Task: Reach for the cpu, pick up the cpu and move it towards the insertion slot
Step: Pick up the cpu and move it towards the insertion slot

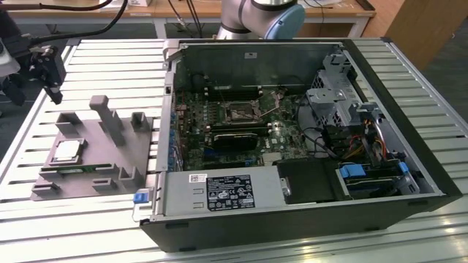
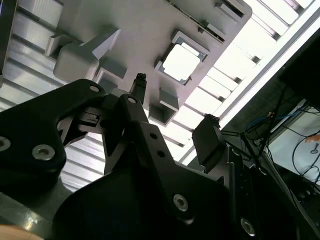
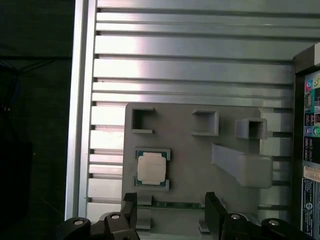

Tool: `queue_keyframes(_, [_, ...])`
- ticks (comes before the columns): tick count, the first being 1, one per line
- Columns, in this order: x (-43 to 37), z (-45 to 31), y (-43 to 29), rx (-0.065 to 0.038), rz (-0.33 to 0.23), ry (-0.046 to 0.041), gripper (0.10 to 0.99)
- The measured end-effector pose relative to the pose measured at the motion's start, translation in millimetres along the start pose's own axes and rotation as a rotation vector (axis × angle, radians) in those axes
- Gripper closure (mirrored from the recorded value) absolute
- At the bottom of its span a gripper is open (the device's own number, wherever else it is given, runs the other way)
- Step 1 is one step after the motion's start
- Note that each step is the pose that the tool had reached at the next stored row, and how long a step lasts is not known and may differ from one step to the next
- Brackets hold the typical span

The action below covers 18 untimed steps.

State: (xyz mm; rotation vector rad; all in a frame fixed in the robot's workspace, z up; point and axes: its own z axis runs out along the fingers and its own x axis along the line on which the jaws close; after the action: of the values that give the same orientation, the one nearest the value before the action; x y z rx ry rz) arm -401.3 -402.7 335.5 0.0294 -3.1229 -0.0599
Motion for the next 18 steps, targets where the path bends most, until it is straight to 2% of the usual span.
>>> queue_keyframes(11, [4.8,19.8,-1.9,0.000,0.000,0.0004,0.439])
queue_keyframes(18, [4.7,27.2,-2.2,0.000,0.000,0.0026,0.439])
